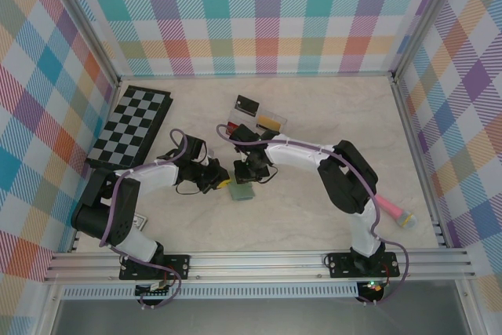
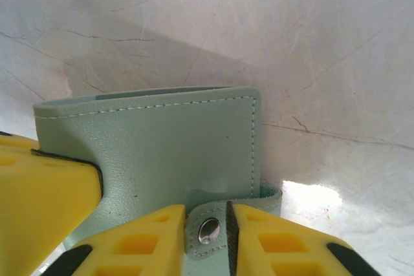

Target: Take the credit cards out of the card holder

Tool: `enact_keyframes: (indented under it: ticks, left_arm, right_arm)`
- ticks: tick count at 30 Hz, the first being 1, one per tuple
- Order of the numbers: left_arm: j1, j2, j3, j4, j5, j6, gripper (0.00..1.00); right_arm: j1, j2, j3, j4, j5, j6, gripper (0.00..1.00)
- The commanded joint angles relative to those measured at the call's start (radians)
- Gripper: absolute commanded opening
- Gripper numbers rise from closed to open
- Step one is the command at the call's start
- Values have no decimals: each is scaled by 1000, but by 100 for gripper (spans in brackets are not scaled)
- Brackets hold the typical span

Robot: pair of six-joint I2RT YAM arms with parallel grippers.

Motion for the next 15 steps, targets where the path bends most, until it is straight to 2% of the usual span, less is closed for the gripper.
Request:
enact_keyframes:
  ticks: [1, 7, 15]
  left_arm:
    - [-7, -21, 7, -65, -15, 9, 0]
    - [-7, -23, 8, -78, -28, 13, 0]
    - [-6, -33, -7, -98, -70, 21, 0]
  right_arm:
    - [-1, 15, 19, -65, 44, 20, 18]
    - [-2, 10, 9, -68, 61, 35, 0]
    - [-35, -19, -58, -111, 166, 140, 0]
